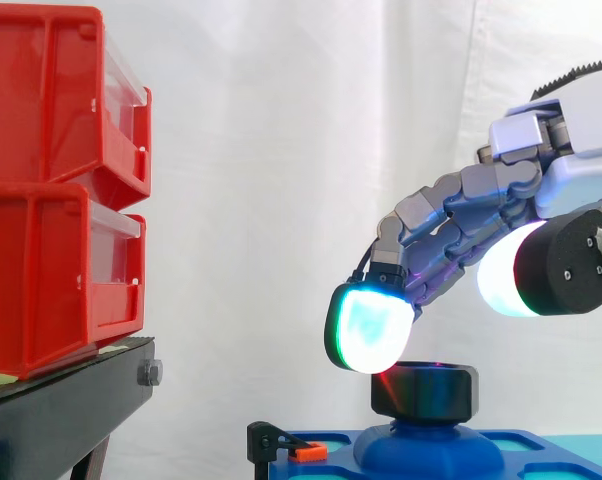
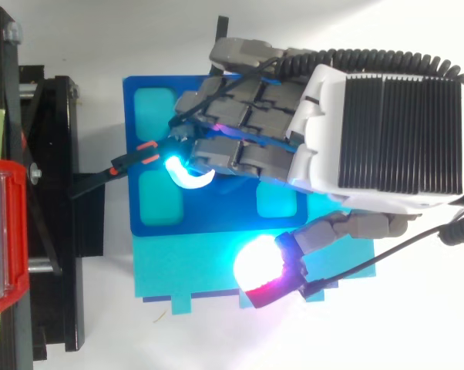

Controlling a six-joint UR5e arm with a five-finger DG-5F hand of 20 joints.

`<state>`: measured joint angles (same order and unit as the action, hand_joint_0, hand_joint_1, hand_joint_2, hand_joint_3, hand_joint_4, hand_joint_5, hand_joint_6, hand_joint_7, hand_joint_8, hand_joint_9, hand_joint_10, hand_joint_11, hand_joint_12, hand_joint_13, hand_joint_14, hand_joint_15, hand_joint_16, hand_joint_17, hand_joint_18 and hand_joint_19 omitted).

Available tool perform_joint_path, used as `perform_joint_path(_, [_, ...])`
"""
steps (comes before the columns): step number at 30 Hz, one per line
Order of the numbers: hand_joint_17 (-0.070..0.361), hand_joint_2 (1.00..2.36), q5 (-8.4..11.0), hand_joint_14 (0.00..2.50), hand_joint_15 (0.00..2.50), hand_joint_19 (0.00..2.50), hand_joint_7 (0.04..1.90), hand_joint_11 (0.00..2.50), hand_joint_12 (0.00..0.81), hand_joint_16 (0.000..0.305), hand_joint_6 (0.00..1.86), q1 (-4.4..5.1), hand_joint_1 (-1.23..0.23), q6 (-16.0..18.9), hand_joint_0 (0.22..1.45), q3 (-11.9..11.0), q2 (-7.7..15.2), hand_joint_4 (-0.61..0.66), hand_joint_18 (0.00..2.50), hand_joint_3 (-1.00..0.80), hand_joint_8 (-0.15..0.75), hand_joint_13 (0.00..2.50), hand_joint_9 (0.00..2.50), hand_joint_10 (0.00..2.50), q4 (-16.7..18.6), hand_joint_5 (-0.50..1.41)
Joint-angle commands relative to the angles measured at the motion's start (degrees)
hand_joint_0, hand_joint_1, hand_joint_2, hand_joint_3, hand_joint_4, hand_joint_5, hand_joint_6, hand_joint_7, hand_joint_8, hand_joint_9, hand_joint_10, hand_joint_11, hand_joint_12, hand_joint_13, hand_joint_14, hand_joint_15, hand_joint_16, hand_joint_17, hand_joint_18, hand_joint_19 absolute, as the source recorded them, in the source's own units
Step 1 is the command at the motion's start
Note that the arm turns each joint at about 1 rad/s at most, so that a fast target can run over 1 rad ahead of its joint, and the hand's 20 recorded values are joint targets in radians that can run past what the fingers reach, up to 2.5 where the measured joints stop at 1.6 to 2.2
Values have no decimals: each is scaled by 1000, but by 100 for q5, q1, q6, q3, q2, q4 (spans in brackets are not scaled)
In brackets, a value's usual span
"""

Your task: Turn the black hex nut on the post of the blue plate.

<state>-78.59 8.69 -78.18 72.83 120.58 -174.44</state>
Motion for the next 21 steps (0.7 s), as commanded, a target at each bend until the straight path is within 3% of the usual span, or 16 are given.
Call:
perform_joint_path(1, [126,1000,-121,3,76,160,829,0,349,56,503,-61,-435,-189,492,3,0,225,337,-491,274,468,434,0,6,-175])
perform_joint_path(15, [127,1000,-490,3,94,197,830,0,353,57,503,-307,-435,-224,495,3,-9,233,385,-490,277,494,444,0,-29,-173])
perform_joint_path(19, [127,1001,-754,3,87,196,829,0,354,57,503,-465,-434,-242,495,3,0,232,393,-489,276,496,444,0,-29,-172])
perform_joint_path(20, [127,1000,-754,3,87,203,830,0,354,56,503,-465,-434,-242,496,3,0,235,394,-492,276,497,444,0,-29,-172])
perform_joint_path(21, [127,1000,-877,4,94,202,830,0,353,57,503,-544,-434,-242,495,3,0,235,397,-489,276,497,446,0,-38,-172])
